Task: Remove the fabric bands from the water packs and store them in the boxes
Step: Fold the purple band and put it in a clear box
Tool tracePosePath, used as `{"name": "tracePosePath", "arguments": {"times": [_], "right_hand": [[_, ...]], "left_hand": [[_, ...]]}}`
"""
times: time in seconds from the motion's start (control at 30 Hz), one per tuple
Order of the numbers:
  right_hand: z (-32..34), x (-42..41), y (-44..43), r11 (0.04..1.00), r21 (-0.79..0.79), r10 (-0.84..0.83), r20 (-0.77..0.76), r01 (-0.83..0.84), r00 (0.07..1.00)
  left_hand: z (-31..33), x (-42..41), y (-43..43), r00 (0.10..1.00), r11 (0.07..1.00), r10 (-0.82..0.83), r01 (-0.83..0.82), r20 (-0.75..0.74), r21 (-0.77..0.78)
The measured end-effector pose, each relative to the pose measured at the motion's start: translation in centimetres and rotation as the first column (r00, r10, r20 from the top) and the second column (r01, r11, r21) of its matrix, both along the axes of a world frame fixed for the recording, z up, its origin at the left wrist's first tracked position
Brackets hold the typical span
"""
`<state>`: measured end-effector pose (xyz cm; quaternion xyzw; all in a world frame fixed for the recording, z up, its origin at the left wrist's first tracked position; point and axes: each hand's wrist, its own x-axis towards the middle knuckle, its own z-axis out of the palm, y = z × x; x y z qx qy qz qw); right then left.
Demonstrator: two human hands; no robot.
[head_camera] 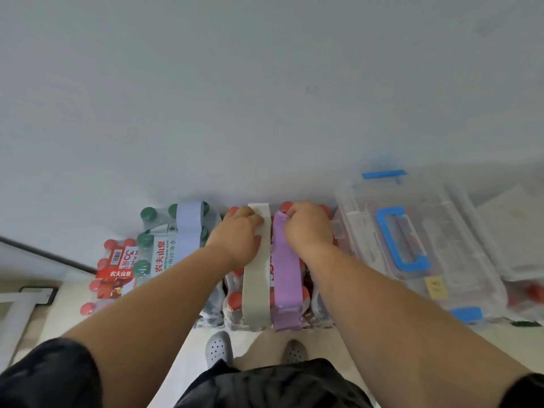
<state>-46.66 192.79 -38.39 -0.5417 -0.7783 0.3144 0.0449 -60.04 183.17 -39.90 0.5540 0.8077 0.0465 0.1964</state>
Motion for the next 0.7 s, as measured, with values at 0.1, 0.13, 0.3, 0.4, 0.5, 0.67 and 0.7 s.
{"name": "tracePosePath", "arguments": {"times": [0.1, 0.13, 0.3, 0.4, 0.5, 0.67, 0.7], "right_hand": [[1.7, 0.3, -1.1, 0.999, 0.032, -0.014, -0.053, 0.016, 0.998], [2.4, 0.4, -1.5, 0.999, 0.031, -0.009, -0.086, 0.011, 0.996], [6.4, 2.8, -3.6, 0.998, 0.025, 0.054, -0.251, -0.05, 0.966], [8.6, 5.6, -5.9, 0.997, 0.043, 0.074, -0.273, -0.065, 0.959], [10.1, 8.3, -9.2, 1.0, 0.001, 0.014, -0.397, -0.015, 0.918], [12.5, 10.5, -16.0, 0.988, -0.14, -0.133, -0.578, 0.063, 0.805], [12.9, 10.7, -17.4, 0.985, -0.158, -0.154, -0.604, 0.072, 0.782]], "left_hand": [[1.7, 0.4, 0.0, 0.984, 0.982, 0.105, -0.126, 0.145, 0.143], [2.4, 0.7, 0.0, 0.972, 0.969, 0.115, -0.155, 0.204, 0.19], [7.0, 2.5, -1.7, 0.857, 0.932, 0.032, -0.211, 0.514, 0.294], [9.7, 3.6, -3.9, 0.839, 0.932, -0.058, -0.15, 0.542, 0.331], [11.8, 4.6, -6.6, 0.779, 0.934, -0.151, -0.089, 0.608, 0.346], [13.9, 4.9, -11.5, 0.64, 0.92, -0.226, -0.107, 0.734, 0.377], [14.1, 4.8, -12.4, 0.607, 0.921, -0.236, -0.108, 0.759, 0.373]]}}
